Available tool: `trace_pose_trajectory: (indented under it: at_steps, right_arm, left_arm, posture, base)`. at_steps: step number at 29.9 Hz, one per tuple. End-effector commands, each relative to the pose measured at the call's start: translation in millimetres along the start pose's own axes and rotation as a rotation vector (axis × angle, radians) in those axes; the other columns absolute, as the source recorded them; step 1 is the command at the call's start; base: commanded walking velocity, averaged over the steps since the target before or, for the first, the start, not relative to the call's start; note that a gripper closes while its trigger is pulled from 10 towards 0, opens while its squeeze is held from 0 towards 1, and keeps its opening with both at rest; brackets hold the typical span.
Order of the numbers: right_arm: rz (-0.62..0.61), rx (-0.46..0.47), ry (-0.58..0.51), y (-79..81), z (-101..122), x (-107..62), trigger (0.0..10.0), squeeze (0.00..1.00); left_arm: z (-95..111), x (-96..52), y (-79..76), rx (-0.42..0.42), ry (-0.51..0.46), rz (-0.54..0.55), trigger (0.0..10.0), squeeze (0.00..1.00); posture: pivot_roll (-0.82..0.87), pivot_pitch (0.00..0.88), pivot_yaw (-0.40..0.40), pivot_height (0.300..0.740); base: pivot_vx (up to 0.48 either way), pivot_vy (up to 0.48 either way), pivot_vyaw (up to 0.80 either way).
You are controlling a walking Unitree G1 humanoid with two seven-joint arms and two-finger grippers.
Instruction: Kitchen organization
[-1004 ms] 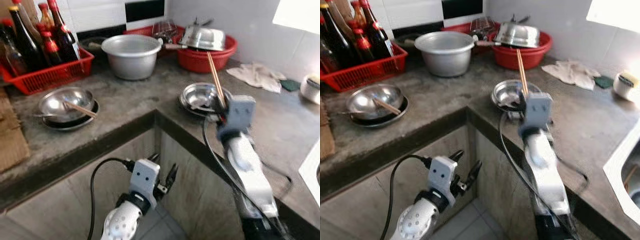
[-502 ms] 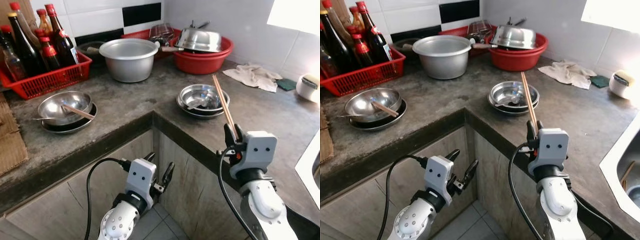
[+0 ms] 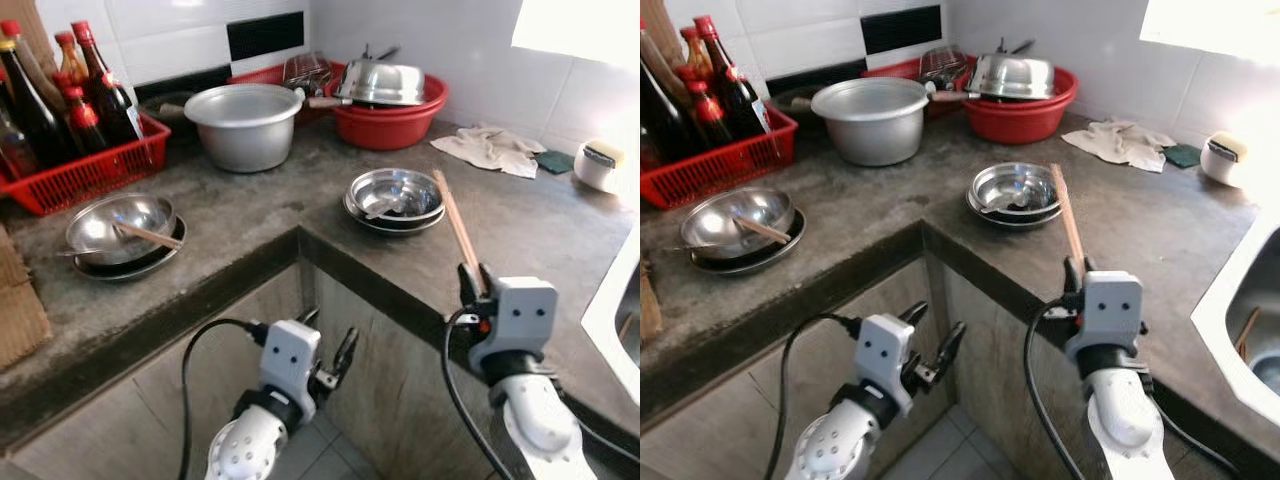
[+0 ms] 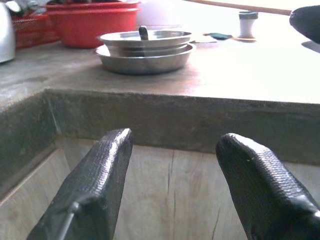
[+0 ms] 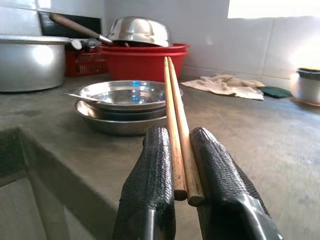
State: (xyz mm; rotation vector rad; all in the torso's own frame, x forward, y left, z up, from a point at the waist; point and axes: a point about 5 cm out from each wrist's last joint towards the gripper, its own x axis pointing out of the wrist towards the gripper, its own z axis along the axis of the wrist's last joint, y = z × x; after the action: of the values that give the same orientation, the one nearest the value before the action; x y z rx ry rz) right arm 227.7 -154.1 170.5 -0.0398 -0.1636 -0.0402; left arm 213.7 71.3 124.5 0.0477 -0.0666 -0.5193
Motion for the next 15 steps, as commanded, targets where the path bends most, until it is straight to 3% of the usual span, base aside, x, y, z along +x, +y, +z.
trace_pose_trajectory:
  at_steps: [1,7,13,15]
  right_arm:
    - [0.005,0.012,-0.002,4.2,1.4,0.4,0.0,0.0]
    - [-0.007,0.012,0.005,5.6,0.4,-0.1,0.0,0.0]
    - [-0.029,0.003,0.008,6.3,-0.6,-0.1,0.0,0.0]
    - [-0.029,0.001,0.004,6.8,0.2,0.9,0.0,0.0]
  left_arm:
    - [-2.1,-1.4,2.6,0.006,0.016,0.0,10.0,0.0]
    - [-3.9,-1.6,3.3,0.008,0.023,0.002,10.0,0.0]
    - [-7.5,-2.1,3.9,0.055,0.037,-0.017,10.0,0.0]
    - [-7.1,-1.9,3.0,0.066,0.035,-0.035,10.0,0.0]
  posture:
    - [0.11,0.0,-0.017,0.74]
    - [0.1,0.0,-0.013,0.74]
    - [0.1,0.0,-0.005,0.74]
    - [0.1,0.0,-0.002,0.74]
  base:
    - [0.0,0.48,-0.79]
    - [0.0,0.48,-0.79]
    - [0.0,0.0,-0.79]
    - [0.304,-0.368,-0.79]
